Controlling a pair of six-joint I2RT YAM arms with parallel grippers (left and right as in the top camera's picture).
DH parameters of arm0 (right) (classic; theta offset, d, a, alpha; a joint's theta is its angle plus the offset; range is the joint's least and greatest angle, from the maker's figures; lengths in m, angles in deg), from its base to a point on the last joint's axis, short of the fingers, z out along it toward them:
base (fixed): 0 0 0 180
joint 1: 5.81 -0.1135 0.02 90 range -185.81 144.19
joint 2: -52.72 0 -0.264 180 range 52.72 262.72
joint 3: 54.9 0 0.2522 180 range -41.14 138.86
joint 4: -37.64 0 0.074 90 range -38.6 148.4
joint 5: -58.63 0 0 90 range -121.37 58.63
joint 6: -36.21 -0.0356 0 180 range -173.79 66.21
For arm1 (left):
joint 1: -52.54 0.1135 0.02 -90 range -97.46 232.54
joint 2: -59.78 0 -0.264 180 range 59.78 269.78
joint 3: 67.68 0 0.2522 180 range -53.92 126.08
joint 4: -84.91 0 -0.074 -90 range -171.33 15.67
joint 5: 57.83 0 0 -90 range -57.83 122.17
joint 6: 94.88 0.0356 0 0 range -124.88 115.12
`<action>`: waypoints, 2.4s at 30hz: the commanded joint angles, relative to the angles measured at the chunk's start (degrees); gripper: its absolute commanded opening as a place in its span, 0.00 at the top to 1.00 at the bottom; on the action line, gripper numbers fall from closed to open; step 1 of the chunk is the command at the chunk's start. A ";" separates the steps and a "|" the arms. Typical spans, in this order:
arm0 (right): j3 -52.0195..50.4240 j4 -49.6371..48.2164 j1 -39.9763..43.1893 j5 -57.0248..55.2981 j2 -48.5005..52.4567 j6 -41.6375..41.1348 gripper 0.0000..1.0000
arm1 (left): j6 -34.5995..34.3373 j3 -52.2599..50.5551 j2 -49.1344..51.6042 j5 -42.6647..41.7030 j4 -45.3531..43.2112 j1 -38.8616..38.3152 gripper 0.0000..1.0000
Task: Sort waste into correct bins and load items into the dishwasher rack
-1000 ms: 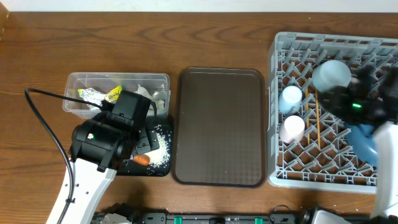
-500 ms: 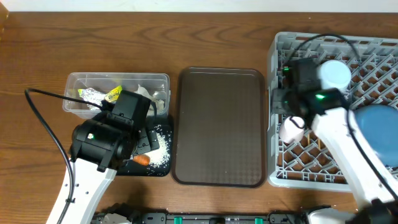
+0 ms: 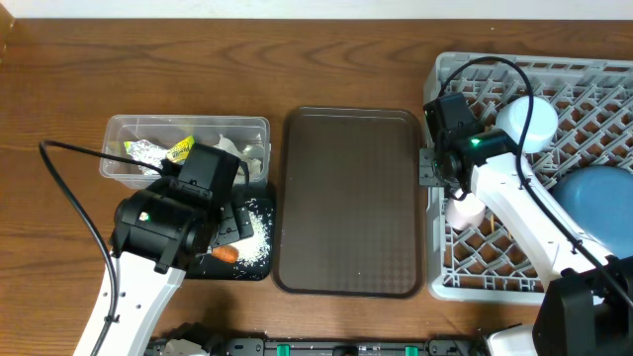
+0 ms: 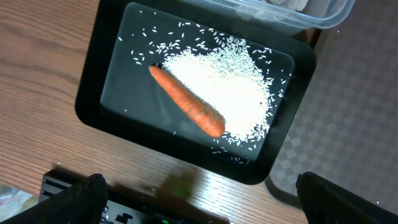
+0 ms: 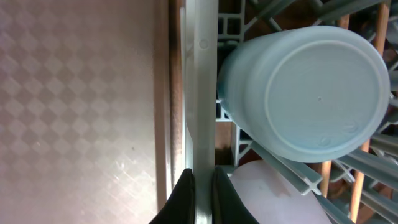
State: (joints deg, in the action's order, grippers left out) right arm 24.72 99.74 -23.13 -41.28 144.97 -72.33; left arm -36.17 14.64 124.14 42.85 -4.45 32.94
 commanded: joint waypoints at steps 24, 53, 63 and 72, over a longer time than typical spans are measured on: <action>0.00 -1.11 3.78 -1.42 0.39 17.40 0.99 | 0.17 -0.11 0.00 0.28 0.22 0.28 0.00; 4.87 4.70 3.19 -1.40 0.33 19.45 0.73 | 0.17 -0.11 0.00 0.28 0.22 0.28 0.00; 16.13 15.87 2.97 7.23 0.33 15.61 0.69 | 0.17 -0.11 0.00 0.28 0.24 0.28 0.00; 12.57 12.07 0.76 23.21 0.46 9.66 0.99 | 0.17 -0.11 0.00 0.28 0.24 0.28 0.00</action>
State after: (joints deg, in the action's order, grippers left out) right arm 39.67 112.98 -21.29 -22.88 145.16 -58.89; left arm -36.17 14.64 124.14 42.85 -4.47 32.94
